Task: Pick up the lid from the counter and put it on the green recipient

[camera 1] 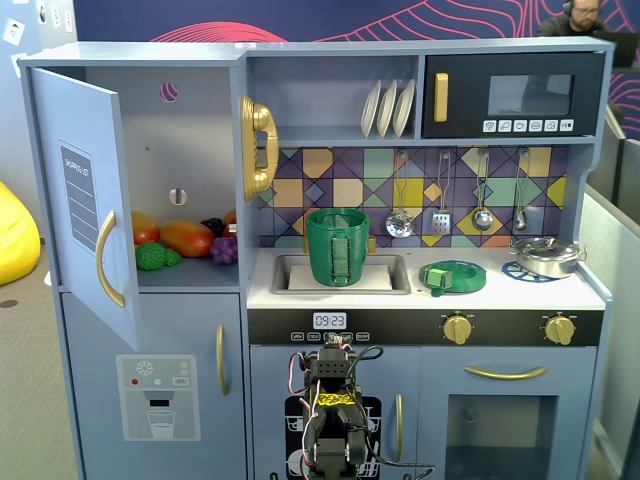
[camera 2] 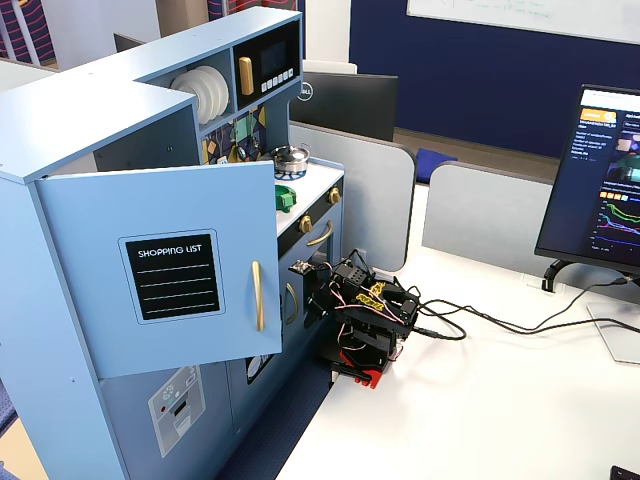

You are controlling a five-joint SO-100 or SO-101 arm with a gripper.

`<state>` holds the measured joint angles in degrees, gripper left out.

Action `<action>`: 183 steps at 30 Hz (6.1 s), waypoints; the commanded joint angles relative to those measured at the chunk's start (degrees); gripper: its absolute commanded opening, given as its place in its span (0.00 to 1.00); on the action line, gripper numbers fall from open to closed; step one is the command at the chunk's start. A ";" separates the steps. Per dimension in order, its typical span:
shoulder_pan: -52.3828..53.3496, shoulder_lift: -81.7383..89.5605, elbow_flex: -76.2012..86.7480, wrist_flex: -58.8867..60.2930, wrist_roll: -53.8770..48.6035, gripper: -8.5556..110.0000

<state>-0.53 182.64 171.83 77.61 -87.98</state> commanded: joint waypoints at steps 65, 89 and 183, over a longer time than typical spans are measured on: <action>34.98 -36.74 -42.45 -69.79 -4.04 0.43; 36.12 -55.55 -43.59 -86.92 -7.56 0.41; 29.79 -57.04 -65.04 -74.88 -7.03 0.07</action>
<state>31.20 118.21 112.59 -0.26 -94.13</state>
